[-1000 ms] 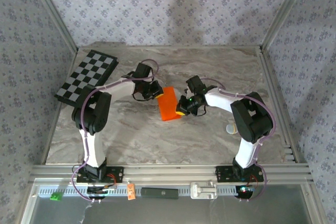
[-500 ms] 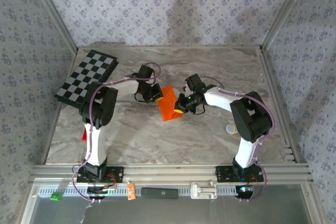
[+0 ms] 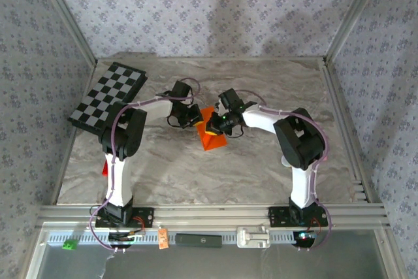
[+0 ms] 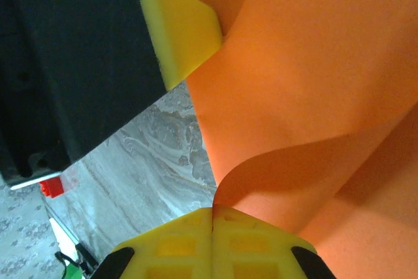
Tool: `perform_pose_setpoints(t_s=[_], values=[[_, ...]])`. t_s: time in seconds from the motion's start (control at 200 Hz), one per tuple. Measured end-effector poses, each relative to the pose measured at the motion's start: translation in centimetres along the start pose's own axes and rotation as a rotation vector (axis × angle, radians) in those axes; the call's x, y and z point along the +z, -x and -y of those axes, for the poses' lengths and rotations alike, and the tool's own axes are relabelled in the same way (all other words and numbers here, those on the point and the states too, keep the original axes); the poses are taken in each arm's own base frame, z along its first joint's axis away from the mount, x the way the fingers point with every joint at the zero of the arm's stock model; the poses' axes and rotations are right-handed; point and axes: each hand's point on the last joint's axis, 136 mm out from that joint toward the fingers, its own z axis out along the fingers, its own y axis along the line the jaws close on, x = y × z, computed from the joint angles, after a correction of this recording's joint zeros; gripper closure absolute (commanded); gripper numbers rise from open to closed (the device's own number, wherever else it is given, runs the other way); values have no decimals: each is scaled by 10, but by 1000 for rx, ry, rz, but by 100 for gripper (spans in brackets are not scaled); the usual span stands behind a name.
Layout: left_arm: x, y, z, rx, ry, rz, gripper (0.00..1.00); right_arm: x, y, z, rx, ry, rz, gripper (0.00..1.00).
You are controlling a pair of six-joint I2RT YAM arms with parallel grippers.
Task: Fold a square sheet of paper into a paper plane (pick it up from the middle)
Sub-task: Fold the triangle a second time at the center of the table.
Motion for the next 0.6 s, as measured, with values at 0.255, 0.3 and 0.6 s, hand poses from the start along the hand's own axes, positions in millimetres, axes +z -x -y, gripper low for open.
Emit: perform_pose_setpoints(t_s=[0.255, 0.3, 0.6], values=[[0, 0, 0, 1, -1, 1, 90, 5, 4, 6, 8, -25, 19, 99], [0, 0, 0, 1, -2, 0, 90, 6, 4, 7, 9, -30, 20, 99], [1, 0, 1, 2, -9, -2, 90, 16, 3, 10, 10, -42, 6, 99]])
